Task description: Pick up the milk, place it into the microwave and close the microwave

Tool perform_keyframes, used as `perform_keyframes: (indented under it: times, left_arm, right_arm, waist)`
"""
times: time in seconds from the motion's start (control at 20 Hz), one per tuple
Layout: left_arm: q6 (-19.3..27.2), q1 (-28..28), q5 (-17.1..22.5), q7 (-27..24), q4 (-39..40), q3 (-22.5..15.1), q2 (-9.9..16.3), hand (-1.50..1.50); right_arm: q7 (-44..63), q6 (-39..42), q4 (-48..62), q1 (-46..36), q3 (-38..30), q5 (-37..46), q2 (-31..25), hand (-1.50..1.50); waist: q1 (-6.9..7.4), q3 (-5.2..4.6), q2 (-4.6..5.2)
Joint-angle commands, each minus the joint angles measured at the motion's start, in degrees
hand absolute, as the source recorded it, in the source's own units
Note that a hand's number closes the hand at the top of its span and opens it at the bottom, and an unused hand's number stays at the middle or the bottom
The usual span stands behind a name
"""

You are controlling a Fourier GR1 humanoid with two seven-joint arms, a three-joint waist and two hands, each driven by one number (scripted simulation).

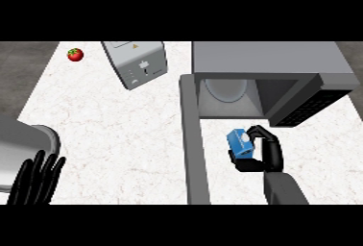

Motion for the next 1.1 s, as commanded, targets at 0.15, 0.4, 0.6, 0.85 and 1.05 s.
perform_keyframes:
  times: [0.15,0.4,0.6,0.85,1.05]
  left_arm:
    - [-3.98,2.29,2.52,-1.11,0.67,3.03,0.31,-1.50]
    - [-2.25,-1.22,-0.16,1.88,1.18,3.16,-1.15,-1.50]
    - [-5.11,-3.18,1.15,-0.05,6.08,5.88,-0.67,-1.50]
    - [-5.10,-1.14,-1.73,-2.36,5.87,4.11,-3.46,-1.50]
    - [-5.33,-4.55,-0.59,-0.48,7.18,6.37,-2.22,-1.50]
  right_arm:
    - [10.49,-9.21,-15.36,2.16,11.56,-5.12,0.77,1.50]
    - [14.66,-16.15,-14.90,-0.61,12.62,-2.00,0.78,1.50]
    - [21.03,-20.33,-13.79,-6.80,12.71,-1.80,0.78,1.50]
    - [26.32,-18.10,-8.00,-13.02,9.07,0.82,-3.47,1.50]
    - [26.81,-20.49,1.91,-21.30,8.49,4.29,-4.99,1.50]
  waist:
    - [-0.20,-0.02,-0.11]
    - [-0.04,0.02,0.07]
    - [0.09,0.01,0.10]
    - [0.31,0.01,0.16]
    - [0.96,0.04,0.45]
